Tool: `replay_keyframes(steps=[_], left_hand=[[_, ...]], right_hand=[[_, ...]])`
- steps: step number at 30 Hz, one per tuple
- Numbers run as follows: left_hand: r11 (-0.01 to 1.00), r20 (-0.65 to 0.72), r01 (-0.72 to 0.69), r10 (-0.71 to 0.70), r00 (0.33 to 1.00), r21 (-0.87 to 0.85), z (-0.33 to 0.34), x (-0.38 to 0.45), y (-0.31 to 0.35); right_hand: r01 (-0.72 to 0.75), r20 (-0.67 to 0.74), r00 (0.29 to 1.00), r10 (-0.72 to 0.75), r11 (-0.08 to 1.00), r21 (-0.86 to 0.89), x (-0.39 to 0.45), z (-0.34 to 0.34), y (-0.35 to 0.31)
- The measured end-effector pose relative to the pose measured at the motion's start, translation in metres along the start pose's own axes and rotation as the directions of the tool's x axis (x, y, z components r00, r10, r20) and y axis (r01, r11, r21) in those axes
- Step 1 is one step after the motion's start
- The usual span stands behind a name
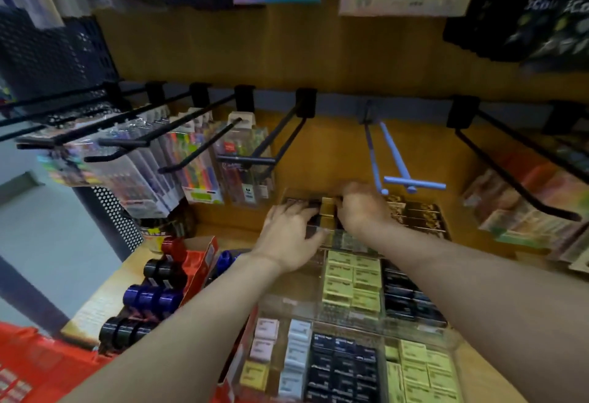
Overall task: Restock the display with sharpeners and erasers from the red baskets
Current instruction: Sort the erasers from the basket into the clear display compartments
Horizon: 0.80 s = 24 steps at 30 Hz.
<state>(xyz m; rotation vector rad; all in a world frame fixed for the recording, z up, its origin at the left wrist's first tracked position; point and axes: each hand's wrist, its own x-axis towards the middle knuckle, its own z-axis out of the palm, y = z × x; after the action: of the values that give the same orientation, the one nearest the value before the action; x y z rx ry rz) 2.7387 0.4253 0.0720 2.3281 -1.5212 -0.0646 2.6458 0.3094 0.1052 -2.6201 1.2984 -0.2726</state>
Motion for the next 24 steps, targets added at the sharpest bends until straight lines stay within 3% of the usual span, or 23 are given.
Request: replay_keyframes(steps=[5,8,10,13,14,15,16,17,18,19,21,23,24], left_hand=[[0.994,0.043,0.046,-0.042,0.998,-0.101,-0.005,0.001,0.003],[0.992,0.055,0.056,-0.05,0.997,-0.11,-0.009,0.002,0.003],[0.987,0.038,0.068,-0.063,0.997,-0.147,-0.012,0.006,0.004],[0.998,0.112,0.046,-0.041,0.993,-0.038,-0.015,0.016,0.013],[0.999,0.16,0.049,-0.048,0.986,-0.002,-0.016,0.02,0.014],[0.997,0.206,0.073,-0.072,0.976,0.002,-0.018,0.024,0.016],[0.994,0.245,0.106,-0.101,0.964,-0.006,-0.019,0.026,0.018],[0.992,0.274,0.127,-0.121,0.954,-0.005,-0.021,0.026,0.019],[0.991,0.29,0.13,-0.127,0.948,0.012,-0.023,0.024,0.02],[0.993,0.286,0.114,-0.12,0.951,0.039,-0.025,0.02,0.022],[0.998,0.164,0.061,-0.061,0.984,0.009,-0.03,0.005,0.034],[0.983,-0.022,0.04,-0.044,0.999,-0.178,-0.031,-0.024,0.057],[0.95,-0.051,0.051,-0.07,0.996,-0.308,-0.03,-0.044,0.069]], right_hand=[[0.216,0.139,0.974,-0.181,0.926,-0.31,-0.012,-0.012,0.004],[0.235,0.145,0.97,-0.196,0.911,-0.338,-0.015,-0.015,0.002],[0.209,0.109,0.976,-0.188,0.95,-0.231,-0.019,-0.018,0.002],[0.039,0.078,0.995,-0.059,0.972,0.232,-0.03,-0.03,0.009],[-0.046,0.119,0.993,-0.008,0.895,0.444,-0.036,-0.034,0.014],[-0.169,0.204,0.978,0.042,0.735,0.657,-0.044,-0.039,0.021],[-0.296,0.315,0.948,0.05,0.505,0.811,-0.054,-0.043,0.031],[-0.397,0.408,0.913,0.016,0.269,0.877,-0.066,-0.048,0.042],[-0.439,0.445,0.895,-0.026,0.129,0.889,-0.077,-0.052,0.055],[-0.446,0.451,0.892,-0.026,0.114,0.888,-0.088,-0.056,0.066],[-0.399,0.418,0.908,-0.033,0.238,0.885,-0.111,-0.059,0.085],[-0.386,0.413,0.911,0.005,0.369,0.846,-0.135,-0.06,0.099],[-0.386,0.414,0.91,0.016,0.397,0.833,-0.147,-0.06,0.102]])
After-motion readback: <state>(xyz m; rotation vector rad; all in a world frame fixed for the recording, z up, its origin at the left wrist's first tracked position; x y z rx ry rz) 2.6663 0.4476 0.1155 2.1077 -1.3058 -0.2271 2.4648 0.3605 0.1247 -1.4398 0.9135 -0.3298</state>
